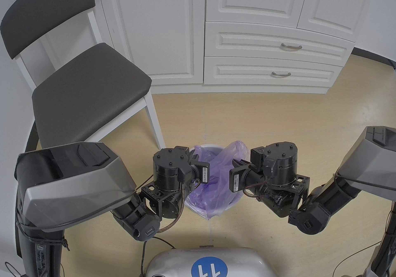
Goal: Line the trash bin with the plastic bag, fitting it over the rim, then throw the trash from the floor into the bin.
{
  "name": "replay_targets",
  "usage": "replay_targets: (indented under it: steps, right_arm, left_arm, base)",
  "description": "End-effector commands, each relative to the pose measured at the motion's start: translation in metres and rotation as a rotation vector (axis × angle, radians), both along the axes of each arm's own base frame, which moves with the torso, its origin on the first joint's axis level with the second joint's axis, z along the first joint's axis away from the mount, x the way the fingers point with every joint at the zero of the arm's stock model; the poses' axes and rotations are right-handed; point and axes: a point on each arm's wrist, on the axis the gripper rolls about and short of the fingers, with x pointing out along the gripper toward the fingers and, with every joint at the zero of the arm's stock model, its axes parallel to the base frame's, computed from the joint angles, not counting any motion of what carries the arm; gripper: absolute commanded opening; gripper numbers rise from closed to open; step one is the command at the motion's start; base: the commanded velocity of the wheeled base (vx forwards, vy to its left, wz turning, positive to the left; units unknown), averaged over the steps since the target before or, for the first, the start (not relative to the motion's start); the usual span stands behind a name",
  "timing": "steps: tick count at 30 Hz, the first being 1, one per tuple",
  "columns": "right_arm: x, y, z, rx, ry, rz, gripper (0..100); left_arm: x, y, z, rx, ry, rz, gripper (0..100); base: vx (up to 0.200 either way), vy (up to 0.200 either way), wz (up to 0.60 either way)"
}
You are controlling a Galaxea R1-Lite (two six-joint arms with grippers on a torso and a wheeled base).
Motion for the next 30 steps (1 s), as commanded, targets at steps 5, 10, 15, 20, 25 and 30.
replay_targets:
  steps: [5,10,15,20,25,30]
  right_arm:
    - [-0.008,0.001,0.002,-0.038,-0.016,-0.017,0]
    - [-0.01,0.002,0.001,-0.044,-0.013,-0.013,0]
    - [-0.01,0.003,0.0,-0.047,-0.01,-0.011,0]
    - [-0.011,0.002,-0.003,-0.056,-0.002,-0.011,0]
    - [-0.011,0.002,-0.004,-0.058,0.0,-0.011,0]
    - [-0.011,0.002,-0.004,-0.06,0.001,-0.01,0]
  left_arm:
    - [-0.004,-0.001,-0.006,0.051,-0.044,0.005,0]
    - [-0.003,-0.001,-0.01,0.078,-0.084,0.019,0]
    - [-0.004,-0.002,-0.012,0.079,-0.083,0.015,0]
    - [-0.004,-0.002,-0.013,0.079,-0.08,0.013,0]
    - [-0.003,-0.002,-0.015,0.077,-0.076,0.015,0]
    - [-0.003,-0.001,-0.015,0.074,-0.077,0.017,0]
  base:
    - [0.0,0.0,0.0]
    - [0.0,0.0,0.0]
    - [0.0,0.0,0.0]
    - [0.0,0.0,0.0]
    - [0.0,0.0,0.0]
    - [0.0,0.0,0.0]
